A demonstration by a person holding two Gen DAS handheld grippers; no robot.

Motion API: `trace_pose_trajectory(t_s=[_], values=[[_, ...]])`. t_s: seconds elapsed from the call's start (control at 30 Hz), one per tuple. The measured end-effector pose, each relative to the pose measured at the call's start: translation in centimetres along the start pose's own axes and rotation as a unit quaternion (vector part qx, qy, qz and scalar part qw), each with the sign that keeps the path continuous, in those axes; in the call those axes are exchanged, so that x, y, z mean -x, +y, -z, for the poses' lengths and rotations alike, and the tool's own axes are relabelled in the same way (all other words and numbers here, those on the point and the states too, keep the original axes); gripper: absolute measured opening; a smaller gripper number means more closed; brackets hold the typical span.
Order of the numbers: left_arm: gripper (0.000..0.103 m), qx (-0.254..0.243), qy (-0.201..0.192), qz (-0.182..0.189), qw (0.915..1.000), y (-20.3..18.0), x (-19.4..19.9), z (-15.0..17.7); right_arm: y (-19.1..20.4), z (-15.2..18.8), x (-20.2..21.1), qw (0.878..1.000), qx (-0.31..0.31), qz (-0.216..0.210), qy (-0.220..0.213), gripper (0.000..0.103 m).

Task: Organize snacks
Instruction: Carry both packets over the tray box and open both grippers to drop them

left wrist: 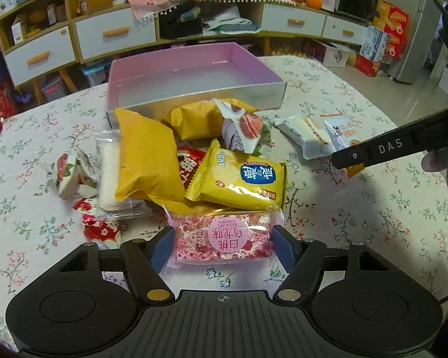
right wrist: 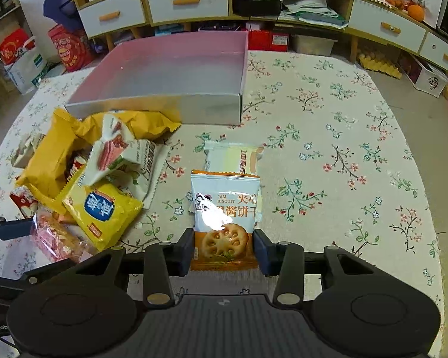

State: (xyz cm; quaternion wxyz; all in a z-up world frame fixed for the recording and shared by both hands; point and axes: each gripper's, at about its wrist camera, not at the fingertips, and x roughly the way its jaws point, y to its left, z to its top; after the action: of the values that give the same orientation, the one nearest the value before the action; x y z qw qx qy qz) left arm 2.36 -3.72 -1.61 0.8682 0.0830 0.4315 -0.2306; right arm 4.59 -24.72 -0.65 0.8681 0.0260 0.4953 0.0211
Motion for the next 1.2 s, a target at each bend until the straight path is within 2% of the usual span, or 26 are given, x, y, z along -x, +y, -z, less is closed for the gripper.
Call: trace_pose_trajectory(t_s=[0.2,0.5,0.67,0.83,1.0,1.2], values=[[0.069,0.017,-0.012,0.004,0.9998,0.5,2.0,-0.5,0.2,-0.9,1.0,1.0,-0.005,-0.014,-0.017,0.013],[0.069,0.04,-0.052,-0.012,0.9978,2.2,2.9,-5.5,-0.3,-4.1,2.2,0.995,-0.048,-0.064,-0.057,0.013],[0.069,0.071,-0.057,-0.023,0.9956,4.4,0.7,-9.0,-0.7,-5.7,1.0,0.992,-0.076,-0.083,-0.065,0.013],[0.069,0.08,-0.059,-0.041,0.9942,6.0,-2.0,-11.7,-0.7,-7.4,-0.1,0.986,-0.103,-0.098,-0.084,0.013],[0.069,0.086,-0.059,-0.052,0.9932,7.1,-4.5,-13.6,-0.3,-8.8,-1.0,0.979,-0.13,-0.119,-0.103,0.013],[0.069,0.084,-0.058,-0.068,0.9924,7.8,-7.4,-15.1,-0.2,-10.8,-3.4,0.975,-0.145,-0.116,-0.121,0.014]])
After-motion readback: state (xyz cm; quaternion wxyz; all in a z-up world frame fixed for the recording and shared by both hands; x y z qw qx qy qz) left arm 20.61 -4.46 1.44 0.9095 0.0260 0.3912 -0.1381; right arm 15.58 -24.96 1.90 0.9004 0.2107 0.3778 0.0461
